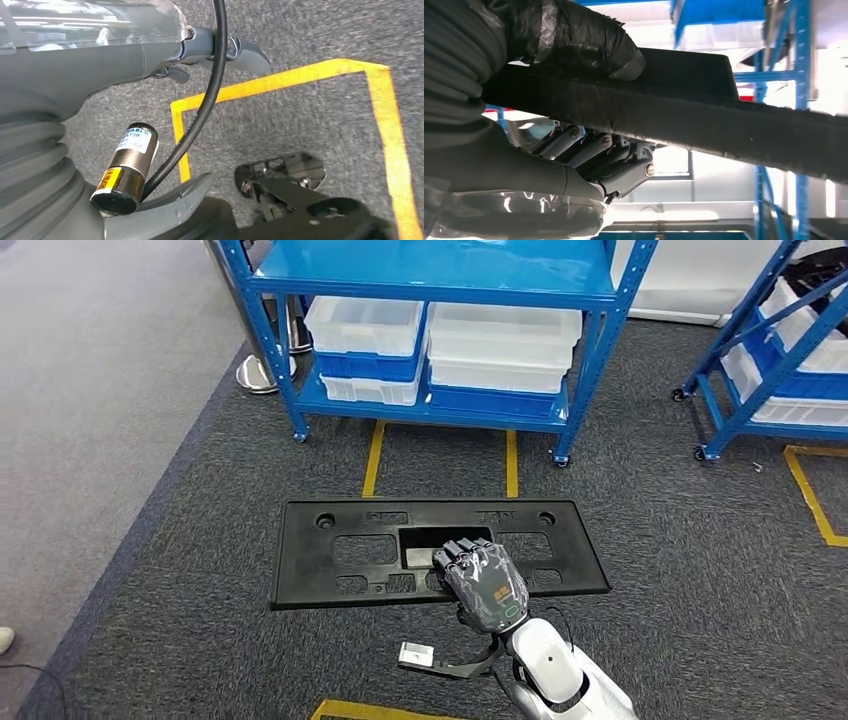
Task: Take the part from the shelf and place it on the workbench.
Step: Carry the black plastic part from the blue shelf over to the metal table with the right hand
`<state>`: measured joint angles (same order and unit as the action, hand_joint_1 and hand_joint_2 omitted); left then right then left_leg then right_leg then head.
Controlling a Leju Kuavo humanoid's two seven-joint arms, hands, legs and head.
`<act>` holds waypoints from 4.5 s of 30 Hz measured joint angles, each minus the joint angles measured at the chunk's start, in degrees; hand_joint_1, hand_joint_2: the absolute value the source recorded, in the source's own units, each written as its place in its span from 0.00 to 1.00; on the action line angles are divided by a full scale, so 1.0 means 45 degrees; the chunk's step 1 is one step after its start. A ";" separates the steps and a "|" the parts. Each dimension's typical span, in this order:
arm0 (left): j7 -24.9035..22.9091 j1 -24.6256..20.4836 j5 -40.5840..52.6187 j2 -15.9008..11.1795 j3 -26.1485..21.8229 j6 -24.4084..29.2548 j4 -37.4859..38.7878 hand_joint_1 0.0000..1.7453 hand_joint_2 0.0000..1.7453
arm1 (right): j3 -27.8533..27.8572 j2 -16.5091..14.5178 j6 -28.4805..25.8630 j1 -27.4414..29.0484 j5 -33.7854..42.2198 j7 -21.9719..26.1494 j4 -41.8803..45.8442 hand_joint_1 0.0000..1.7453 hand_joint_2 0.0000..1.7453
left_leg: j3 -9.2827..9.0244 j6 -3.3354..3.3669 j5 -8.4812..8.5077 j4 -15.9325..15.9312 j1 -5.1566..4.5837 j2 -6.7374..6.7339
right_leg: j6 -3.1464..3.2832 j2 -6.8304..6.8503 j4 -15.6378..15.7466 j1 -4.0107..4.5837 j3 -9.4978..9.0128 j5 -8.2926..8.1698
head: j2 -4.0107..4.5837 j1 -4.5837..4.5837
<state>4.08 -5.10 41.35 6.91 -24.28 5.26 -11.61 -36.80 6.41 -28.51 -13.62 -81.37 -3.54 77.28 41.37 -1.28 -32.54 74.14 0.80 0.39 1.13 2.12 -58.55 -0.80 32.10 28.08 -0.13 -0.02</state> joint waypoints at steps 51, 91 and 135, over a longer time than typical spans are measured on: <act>0.0032 -0.0270 0.0787 -0.0055 -0.0228 -0.0187 -0.0078 0.00 1.00 | 0.0255 0.0086 -0.0305 0.0177 -0.0702 -0.0227 0.0370 0.93 1.00 | -0.1668 0.0660 0.1693 -0.3575 -0.0042 0.0870 | -0.0528 -0.0838 -0.0814 -0.0124 0.0333 -0.0027 | 0.0000 -0.0055; -0.0089 -0.0341 0.1290 0.0070 -0.0714 -0.0118 -0.0078 0.00 1.00 | 0.0251 0.0136 -0.0299 0.0467 -0.0623 -0.0117 0.0162 0.93 1.00 | -0.0055 0.0067 0.0485 -0.0913 -0.0059 0.0107 | 0.0152 -0.0367 -0.0146 -0.0052 0.0129 -0.0022 | 0.0000 -0.0142; 0.0113 -0.0540 0.1472 -0.0029 -0.1168 -0.0163 -0.0120 0.00 1.00 | 0.0250 0.0018 -0.0578 -0.0031 -0.0569 0.0106 -0.0270 0.93 1.00 | -0.1639 0.0837 0.1790 -0.3765 -0.0231 -0.0345 | -0.0250 0.0137 -0.1048 0.0128 0.0333 0.0772 | 0.0000 -0.0146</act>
<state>4.59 -7.53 47.98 6.78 -29.54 4.52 -12.15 -35.67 6.49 -31.11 -13.76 -83.93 -3.07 76.07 33.99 2.49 -24.48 57.20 -0.24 -1.17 0.00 2.74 -63.27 -0.22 33.60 31.55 -0.13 -0.67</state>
